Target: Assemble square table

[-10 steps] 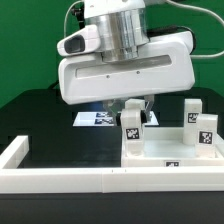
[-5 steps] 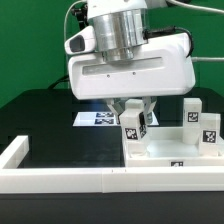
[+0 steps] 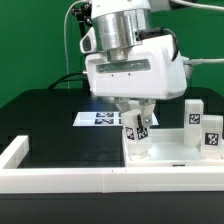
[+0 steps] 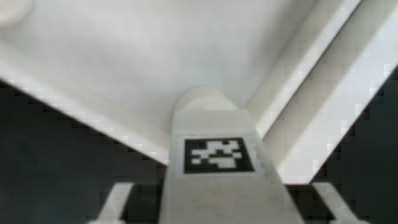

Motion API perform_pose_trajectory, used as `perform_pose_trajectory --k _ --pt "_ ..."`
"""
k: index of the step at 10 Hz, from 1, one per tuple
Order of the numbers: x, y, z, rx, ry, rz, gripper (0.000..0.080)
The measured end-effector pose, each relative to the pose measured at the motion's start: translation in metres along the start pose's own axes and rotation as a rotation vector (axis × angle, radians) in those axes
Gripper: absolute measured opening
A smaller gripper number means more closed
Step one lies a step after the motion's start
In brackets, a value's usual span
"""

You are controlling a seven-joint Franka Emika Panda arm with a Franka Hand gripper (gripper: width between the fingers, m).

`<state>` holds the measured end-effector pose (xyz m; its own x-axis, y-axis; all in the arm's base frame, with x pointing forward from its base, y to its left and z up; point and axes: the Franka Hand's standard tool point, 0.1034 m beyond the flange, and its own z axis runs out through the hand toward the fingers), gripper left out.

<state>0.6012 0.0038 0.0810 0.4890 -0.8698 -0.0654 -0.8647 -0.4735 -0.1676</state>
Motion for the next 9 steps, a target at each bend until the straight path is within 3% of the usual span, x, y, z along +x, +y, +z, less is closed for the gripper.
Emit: perform_pose_trajectory --k 3,7,8,9 --pt "-0.0099 -0.0058 0.0023 0.012 -0.025 0.275 0.0291" --pt "-0.0096 -0.0063 0.0026 0.02 -0.034 0.329 0.0291" --pt "-0.0091 -0.006 0.0028 0.021 -0.034 0.282 0.048" --pt "-0.0063 -0.0059 0.0025 0.023 -0.031 0.221 0.0591"
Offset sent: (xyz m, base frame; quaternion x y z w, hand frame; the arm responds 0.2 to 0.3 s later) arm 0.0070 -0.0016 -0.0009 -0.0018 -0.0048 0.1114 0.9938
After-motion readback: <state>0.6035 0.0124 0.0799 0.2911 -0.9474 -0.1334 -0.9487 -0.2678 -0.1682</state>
